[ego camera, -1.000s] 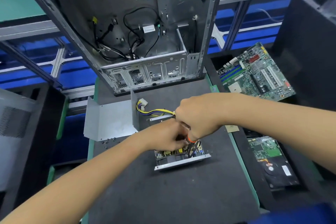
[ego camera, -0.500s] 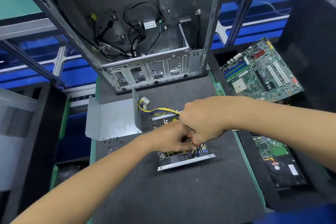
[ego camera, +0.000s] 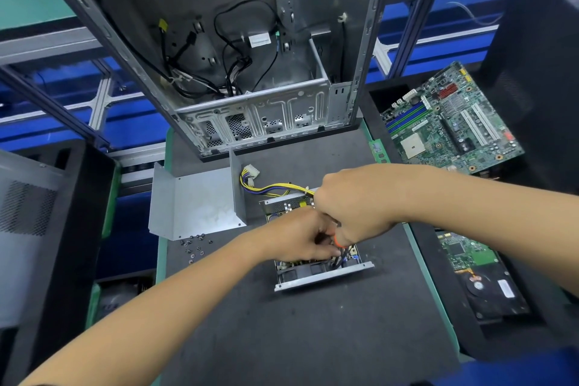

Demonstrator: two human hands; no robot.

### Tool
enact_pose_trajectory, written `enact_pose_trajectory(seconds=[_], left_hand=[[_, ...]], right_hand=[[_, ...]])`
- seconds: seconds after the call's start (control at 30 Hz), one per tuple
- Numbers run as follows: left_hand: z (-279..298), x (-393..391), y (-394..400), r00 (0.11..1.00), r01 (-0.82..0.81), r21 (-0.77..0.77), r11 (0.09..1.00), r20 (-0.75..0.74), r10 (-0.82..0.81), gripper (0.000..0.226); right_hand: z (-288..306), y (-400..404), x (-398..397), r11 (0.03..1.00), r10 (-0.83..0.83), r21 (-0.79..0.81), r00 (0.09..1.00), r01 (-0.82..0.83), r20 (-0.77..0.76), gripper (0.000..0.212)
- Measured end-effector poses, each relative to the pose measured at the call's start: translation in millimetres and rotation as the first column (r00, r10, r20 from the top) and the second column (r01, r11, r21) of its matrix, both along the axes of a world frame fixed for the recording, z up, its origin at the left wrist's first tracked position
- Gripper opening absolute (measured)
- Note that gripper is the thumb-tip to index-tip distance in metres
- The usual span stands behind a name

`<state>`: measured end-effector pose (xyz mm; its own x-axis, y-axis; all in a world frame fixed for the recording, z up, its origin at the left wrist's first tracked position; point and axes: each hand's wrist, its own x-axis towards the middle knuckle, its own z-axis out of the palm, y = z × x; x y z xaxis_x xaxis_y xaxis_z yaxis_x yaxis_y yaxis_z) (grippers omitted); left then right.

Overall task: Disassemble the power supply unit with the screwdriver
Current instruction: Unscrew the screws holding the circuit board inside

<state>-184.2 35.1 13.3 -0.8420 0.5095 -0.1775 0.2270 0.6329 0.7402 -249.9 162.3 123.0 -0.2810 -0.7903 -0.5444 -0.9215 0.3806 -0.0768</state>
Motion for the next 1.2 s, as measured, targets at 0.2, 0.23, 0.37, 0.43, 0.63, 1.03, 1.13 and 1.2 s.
enact_pose_trajectory(seconds=[0.2,0.23,0.37,0.43,0.63,1.03,1.13,1.2], left_hand=[[0.1,-0.3,-0.3,1.000,-0.017,0.027,0.999,0.001,0.017,0.028],[0.1,-1.0,-0.6,1.000,-0.021,0.038,0.999,-0.004,0.021,0.031],[-1.5,-2.1,-1.9,1.000,-0.026,0.041,0.999,-0.001,0.026,0.037],[-3.3,-0.8,-1.3,1.000,-0.027,0.028,0.999,0.004,0.027,0.035],[-4.2,-2.3,-2.1,1.000,-0.016,0.039,0.999,-0.019,0.016,0.035],[-4.2,0.0,-2.6,0.999,-0.028,0.054,0.998,-0.022,0.029,0.035],[-3.5,0.1,-2.0,0.999,-0.031,0.059,0.998,-0.035,0.033,0.034],[-2.1,-0.2,-0.3,0.998,-0.021,0.067,0.997,-0.052,0.025,0.035]], right_hand=[[1.8,-0.8,-1.5,1.000,-0.013,0.001,1.000,0.013,0.002,0.023],[2.5,-0.7,-3.0,1.000,-0.024,-0.001,1.000,0.024,0.005,0.024],[1.6,0.4,-6.2,0.999,-0.047,0.013,0.999,0.046,0.024,0.023],[0.4,-0.2,-4.6,0.999,-0.050,0.020,0.998,0.049,0.031,0.024],[0.8,-2.7,-4.9,0.999,-0.049,0.021,0.999,0.049,0.016,0.027],[0.8,-4.3,-3.5,0.999,-0.039,0.017,0.999,0.039,0.005,0.026],[2.9,-3.6,-3.6,0.999,-0.046,0.018,0.999,0.046,0.004,0.029],[3.7,-2.8,-2.7,0.999,-0.046,0.019,0.999,0.046,0.000,0.030]])
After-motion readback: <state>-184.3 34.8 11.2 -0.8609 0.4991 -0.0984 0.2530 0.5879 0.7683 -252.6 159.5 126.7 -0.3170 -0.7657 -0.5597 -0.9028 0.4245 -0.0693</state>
